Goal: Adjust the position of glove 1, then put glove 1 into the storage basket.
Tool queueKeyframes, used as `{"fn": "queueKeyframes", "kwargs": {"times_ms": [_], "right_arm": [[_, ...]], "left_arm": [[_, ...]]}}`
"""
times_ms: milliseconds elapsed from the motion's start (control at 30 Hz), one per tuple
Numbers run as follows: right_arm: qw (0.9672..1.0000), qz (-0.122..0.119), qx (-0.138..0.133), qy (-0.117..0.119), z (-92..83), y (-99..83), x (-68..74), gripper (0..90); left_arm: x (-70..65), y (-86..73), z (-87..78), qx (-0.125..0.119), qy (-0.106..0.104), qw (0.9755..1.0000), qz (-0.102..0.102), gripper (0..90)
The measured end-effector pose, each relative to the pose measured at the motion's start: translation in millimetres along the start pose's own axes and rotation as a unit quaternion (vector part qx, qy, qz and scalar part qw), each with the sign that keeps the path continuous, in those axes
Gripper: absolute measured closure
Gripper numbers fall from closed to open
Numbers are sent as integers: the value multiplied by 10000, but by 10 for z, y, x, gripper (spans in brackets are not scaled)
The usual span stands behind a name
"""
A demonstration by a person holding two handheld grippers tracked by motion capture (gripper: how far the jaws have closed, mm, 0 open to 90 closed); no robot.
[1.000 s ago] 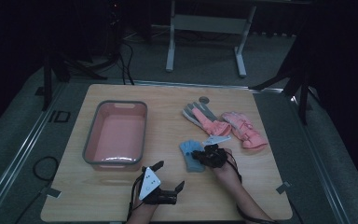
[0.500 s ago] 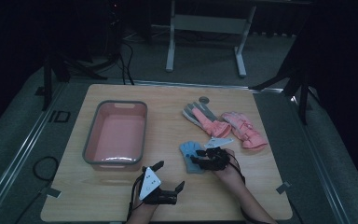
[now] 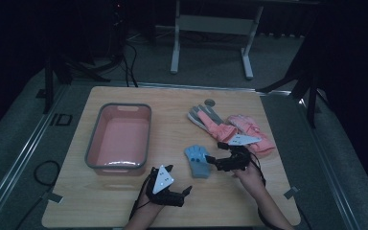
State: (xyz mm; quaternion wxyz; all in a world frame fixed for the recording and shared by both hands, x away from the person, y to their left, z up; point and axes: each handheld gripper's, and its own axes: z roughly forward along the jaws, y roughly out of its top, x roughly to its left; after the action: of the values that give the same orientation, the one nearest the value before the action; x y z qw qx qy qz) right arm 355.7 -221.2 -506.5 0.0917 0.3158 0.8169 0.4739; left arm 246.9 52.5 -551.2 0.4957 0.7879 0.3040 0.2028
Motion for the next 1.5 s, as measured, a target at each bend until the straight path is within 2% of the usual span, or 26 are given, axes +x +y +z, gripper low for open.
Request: {"fn": "queueKeyframes", "kwargs": {"times_ms": [133,167,200,233,300,433,467,500,533,567,633,667,700,733,767,800,833,967,1000,1033,1133,1167,1200,1267,1400,1500], "right_arm": [[9997,230,108,62,-22,25,-31,153],[9997,230,108,62,-22,25,-31,153],[9993,315,154,119,-24,30,-35,134],[9994,275,149,146,-19,30,-19,118],[9996,219,96,164,4,32,10,123],[9993,251,276,22,83,85,-9,334],[9993,251,276,22,83,85,-9,334],[9988,303,368,-99,147,114,-31,425],[9983,370,431,-135,188,127,-43,429],[9980,386,475,-130,229,134,-61,442],[9971,502,556,-156,318,139,-87,428],[9963,585,617,-128,365,136,-103,396],[9959,602,650,-198,411,127,-111,371],[9951,600,700,-349,454,117,-120,348],[9951,600,700,-349,454,117,-120,348],[9947,638,729,-344,490,102,-132,344],[9941,696,758,-356,536,73,-141,338],[9933,604,866,-463,612,-12,-131,336],[9937,565,869,-434,624,-32,-126,336],[9938,527,866,-446,637,-49,-115,333],[9936,417,943,-455,684,-101,-76,333],[9941,364,917,-459,687,-110,-65,345],[9945,268,919,-434,687,-116,-45,392],[9949,210,915,-374,691,-119,-24,436],[9945,122,1033,-135,699,-97,-6,657],[9936,293,1094,45,706,-89,-20,755]], "left_arm": [[-29,95,82,100,-307,9985,449,61],[-29,95,82,100,-307,9985,449,65],[-42,134,121,164,-398,9968,676,65],[-51,178,177,219,-536,9948,840,69],[-56,228,246,331,-667,9922,1002,72],[-70,332,386,513,-820,9858,1371,94],[-70,332,386,513,-820,9858,1371,120],[-72,374,460,603,-832,9829,1530,121],[-66,387,498,642,-895,9808,1607,146],[-66,387,498,642,-895,9808,1607,149],[-64,392,598,779,-916,9756,1840,208],[-64,392,598,779,-916,9756,1840,233],[-68,383,642,878,-911,9710,2028,284],[-69,375,664,935,-945,9684,2112,324],[-69,375,664,935,-945,9684,2112,340],[-68,365,690,1024,-902,9658,2206,340],[-60,357,707,1073,-948,9648,2207,386],[-25,326,730,1138,-880,9635,2260,420],[-30,314,732,1142,-807,9618,2352,424],[-45,295,736,1148,-772,9590,2473,424],[-72,280,723,1087,-754,9561,2615,459],[-77,278,719,1100,-715,9541,2693,485],[-77,277,719,1102,-707,9537,2708,514],[-53,281,727,1131,-755,9549,2640,567],[-14,294,746,1175,-815,9613,2354,653],[20,344,752,1259,-892,9651,2118,727]]}}
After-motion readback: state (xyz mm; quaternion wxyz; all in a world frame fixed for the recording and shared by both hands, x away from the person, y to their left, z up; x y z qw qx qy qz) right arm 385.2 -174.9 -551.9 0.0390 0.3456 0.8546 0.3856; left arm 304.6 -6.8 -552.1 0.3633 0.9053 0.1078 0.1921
